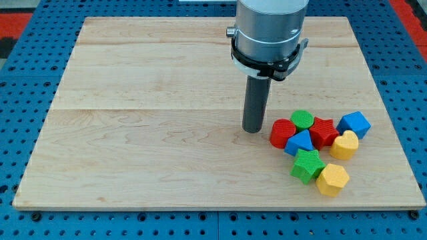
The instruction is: Move the blue cube into the yellow heart
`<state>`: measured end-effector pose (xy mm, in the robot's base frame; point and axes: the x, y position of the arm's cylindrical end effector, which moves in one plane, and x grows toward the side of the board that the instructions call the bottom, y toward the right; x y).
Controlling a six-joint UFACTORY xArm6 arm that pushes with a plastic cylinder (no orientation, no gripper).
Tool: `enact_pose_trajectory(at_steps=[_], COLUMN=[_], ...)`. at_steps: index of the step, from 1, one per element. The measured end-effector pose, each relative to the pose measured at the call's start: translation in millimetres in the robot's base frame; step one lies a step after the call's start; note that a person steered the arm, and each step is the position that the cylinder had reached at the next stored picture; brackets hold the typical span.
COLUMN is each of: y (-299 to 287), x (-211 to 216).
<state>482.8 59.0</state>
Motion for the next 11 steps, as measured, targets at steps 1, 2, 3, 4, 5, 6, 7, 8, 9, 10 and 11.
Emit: enact_pose_trajectory(at_steps=[1,2,3,4,5,6,7,8,9,10,11], y=[-8.1,-63.4,-73.3,-0.6,85.2,160.6,208.2,185.6,142.7,132.7,132.3], x=[-12.4,-28.4,-36.5,-56.5,-61.7,-61.3,-32.2,-12.7,-6.9,-1.7,16.5])
